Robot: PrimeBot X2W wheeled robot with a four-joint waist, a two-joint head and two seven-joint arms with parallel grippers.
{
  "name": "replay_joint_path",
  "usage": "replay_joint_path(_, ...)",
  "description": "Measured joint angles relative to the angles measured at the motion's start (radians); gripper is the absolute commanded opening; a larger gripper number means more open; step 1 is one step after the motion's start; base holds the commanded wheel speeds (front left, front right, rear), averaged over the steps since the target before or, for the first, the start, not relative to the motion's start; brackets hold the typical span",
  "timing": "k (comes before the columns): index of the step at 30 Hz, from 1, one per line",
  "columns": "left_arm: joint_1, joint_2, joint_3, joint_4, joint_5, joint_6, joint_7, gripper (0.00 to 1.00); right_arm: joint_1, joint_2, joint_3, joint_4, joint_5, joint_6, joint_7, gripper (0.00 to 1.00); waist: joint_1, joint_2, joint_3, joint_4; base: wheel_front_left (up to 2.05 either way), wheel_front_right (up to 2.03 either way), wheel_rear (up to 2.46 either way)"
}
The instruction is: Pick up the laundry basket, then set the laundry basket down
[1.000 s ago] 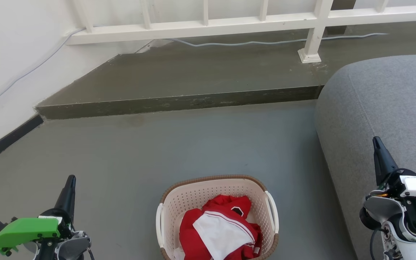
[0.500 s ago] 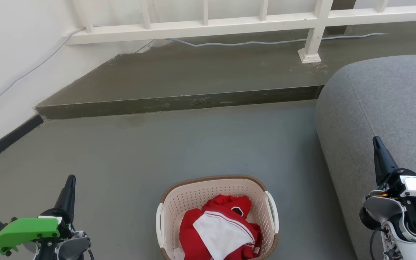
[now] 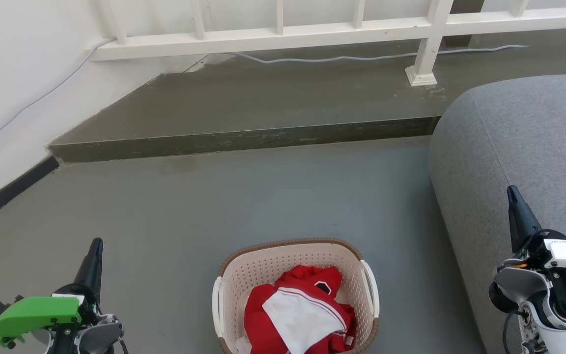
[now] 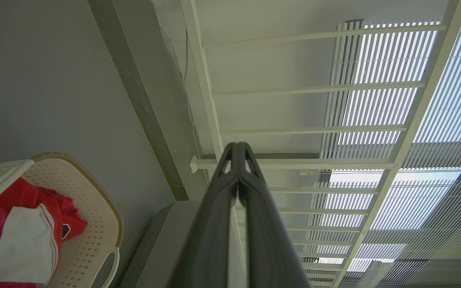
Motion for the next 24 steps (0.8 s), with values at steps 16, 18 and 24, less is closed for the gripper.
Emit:
replay_joint_path(16, 0.000, 0.000, 0.001, 0.000, 0.000, 0.000, 0.000, 0.00, 0.000, 0.002, -0.001, 0.000, 0.000, 0.000, 0.000, 0.00, 0.0000, 0.0000, 0.000, 0.000, 0.00, 0.00, 0.00)
replay_joint_path(18, 0.000, 0.000, 0.001, 0.000, 0.000, 0.000, 0.000, 0.00, 0.000, 0.002, -0.002, 0.000, 0.000, 0.000, 0.000, 0.00, 0.0000, 0.0000, 0.000, 0.000, 0.00, 0.00, 0.00)
replay_joint_path(24, 0.000, 0.000, 0.001, -0.001, 0.000, 0.000, 0.000, 0.00, 0.000, 0.003, -0.002, -0.001, 0.000, 0.000, 0.000, 0.00, 0.0000, 0.0000, 0.000, 0.000, 0.00, 0.00, 0.00)
